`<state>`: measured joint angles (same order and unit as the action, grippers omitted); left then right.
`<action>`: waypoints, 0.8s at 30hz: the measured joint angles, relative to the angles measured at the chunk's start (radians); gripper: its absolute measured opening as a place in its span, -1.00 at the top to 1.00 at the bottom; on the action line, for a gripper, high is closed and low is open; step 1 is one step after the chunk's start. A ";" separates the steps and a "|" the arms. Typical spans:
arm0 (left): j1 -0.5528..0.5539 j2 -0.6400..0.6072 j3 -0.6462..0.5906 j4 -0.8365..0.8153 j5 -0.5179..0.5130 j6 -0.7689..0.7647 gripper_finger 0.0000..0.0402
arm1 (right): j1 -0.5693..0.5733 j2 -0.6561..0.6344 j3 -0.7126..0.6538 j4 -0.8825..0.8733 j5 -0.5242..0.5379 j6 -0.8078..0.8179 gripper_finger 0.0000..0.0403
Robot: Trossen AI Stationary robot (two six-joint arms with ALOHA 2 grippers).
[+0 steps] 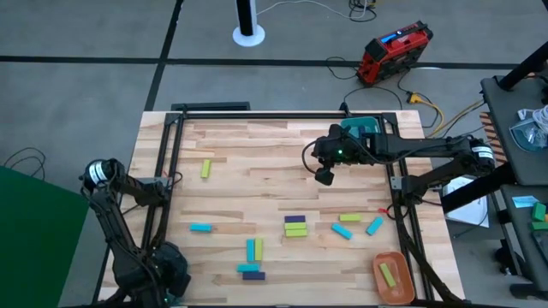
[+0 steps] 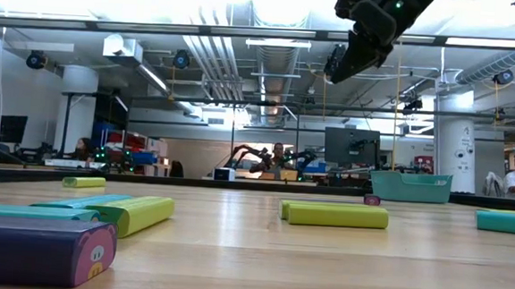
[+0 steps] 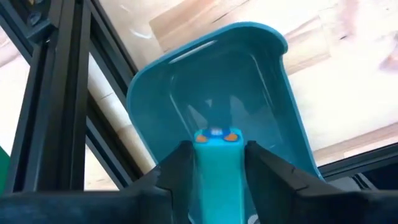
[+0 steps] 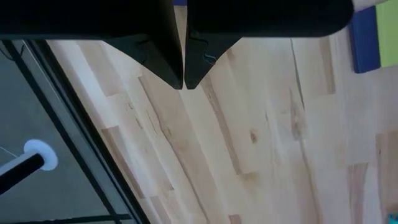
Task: Sort blocks
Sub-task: Put the light blue block into the bottom blue bin, then put the green block into the orange bin
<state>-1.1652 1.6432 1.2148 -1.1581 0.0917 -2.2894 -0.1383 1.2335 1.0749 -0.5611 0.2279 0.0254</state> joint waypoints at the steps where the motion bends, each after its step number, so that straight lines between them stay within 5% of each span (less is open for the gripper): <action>1: 0.000 0.000 0.000 -0.003 0.000 0.000 0.35 | 0.000 0.000 0.001 0.001 0.000 0.000 0.95; 15: 0.017 -0.059 0.000 0.004 -0.001 0.000 0.15 | 0.000 0.000 0.007 -0.005 0.000 0.000 0.95; 24: 0.112 -0.237 0.000 0.020 -0.257 0.079 0.16 | 0.000 0.000 0.126 -0.010 0.001 0.001 0.95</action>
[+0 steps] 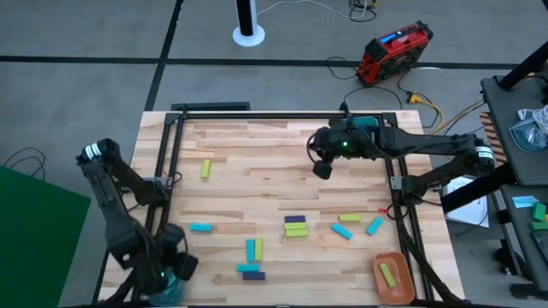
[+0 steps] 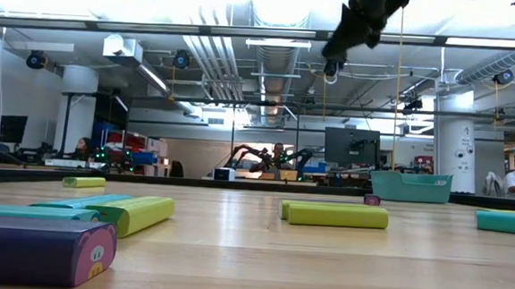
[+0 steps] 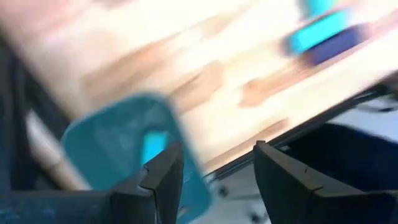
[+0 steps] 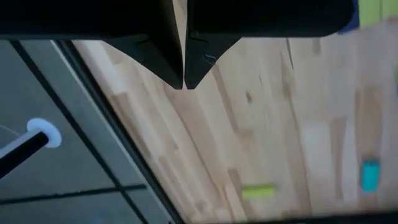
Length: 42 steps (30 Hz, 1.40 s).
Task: Sort blocks
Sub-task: Put the green block into the orange bin
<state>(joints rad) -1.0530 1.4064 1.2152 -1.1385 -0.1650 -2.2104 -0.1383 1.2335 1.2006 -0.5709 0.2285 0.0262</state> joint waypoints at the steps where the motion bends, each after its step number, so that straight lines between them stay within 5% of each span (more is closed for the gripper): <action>1: 0.020 -0.018 0.000 -0.002 -0.022 0.028 0.16 | 0.000 0.000 0.014 0.000 0.000 0.006 0.95; 23: 0.709 -0.105 0.000 -0.037 -0.054 1.062 0.16 | 0.000 0.000 0.093 -0.055 -0.073 0.232 0.95; 34: 1.101 -0.114 -0.047 0.003 -0.021 1.292 0.16 | 0.000 0.000 0.108 -0.061 -0.075 0.334 0.95; 42: 1.394 -0.090 -0.180 0.033 0.078 1.292 0.16 | 0.000 0.000 0.124 -0.104 -0.074 0.385 0.95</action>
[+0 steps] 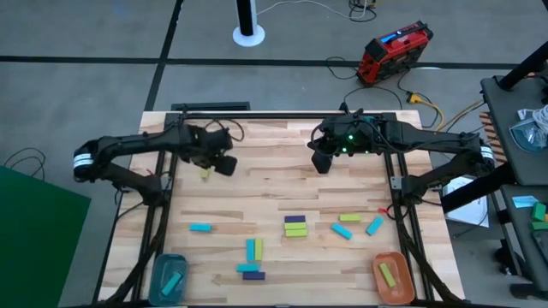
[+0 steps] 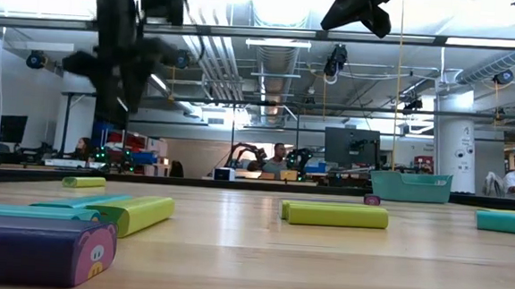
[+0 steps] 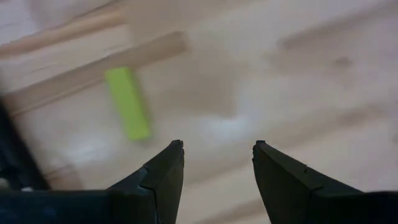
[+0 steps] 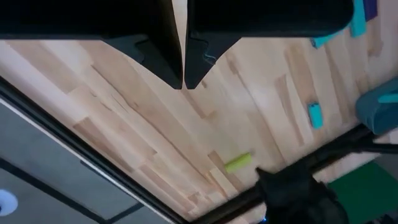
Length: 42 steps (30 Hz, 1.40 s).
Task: Sort blocks
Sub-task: Put the green block into the orange bin
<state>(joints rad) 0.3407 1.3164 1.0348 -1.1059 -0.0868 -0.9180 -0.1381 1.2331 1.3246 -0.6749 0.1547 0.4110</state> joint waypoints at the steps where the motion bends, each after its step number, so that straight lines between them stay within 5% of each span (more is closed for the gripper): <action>1: 0.034 0.006 -0.018 0.006 0.000 0.001 0.16 | 0.000 0.000 0.001 -0.012 0.000 0.001 0.95; 14: 0.233 0.052 -0.227 0.178 0.001 0.028 0.16 | 0.000 0.000 0.004 -0.062 0.002 0.009 0.95; 42: 0.256 0.046 -0.472 0.484 0.002 0.026 0.16 | 0.000 0.000 0.004 -0.059 0.003 -0.017 0.95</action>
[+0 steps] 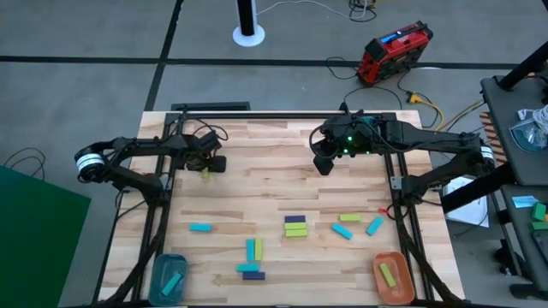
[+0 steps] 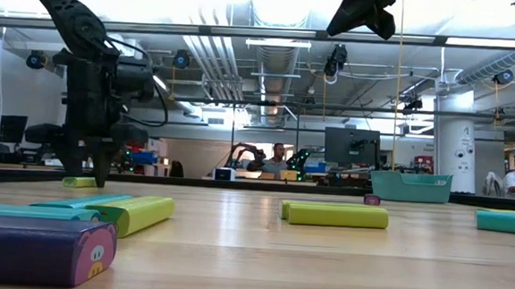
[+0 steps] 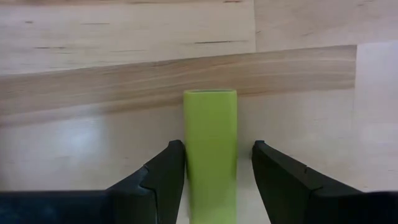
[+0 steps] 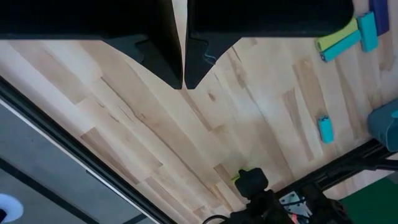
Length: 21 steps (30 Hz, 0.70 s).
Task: Sort blocks
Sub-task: Put the green block into the orange bin
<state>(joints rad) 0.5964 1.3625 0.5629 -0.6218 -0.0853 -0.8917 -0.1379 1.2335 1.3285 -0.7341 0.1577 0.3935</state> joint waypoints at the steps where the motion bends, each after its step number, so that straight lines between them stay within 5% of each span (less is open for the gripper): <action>1: 0.000 0.000 -0.001 0.001 0.000 0.001 0.16 | 0.000 0.000 0.000 0.000 0.000 0.003 0.95; 11: 0.000 0.003 -0.001 0.012 -0.004 0.028 0.26 | 0.000 0.000 0.000 0.006 0.000 0.026 0.95; 21: 0.000 0.003 0.001 0.025 -0.006 0.072 0.65 | 0.000 0.001 0.000 0.006 0.002 0.025 0.95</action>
<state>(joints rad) 0.5961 1.3659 0.5634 -0.5970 -0.0910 -0.8195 -0.1382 1.2346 1.3285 -0.7277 0.1593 0.4188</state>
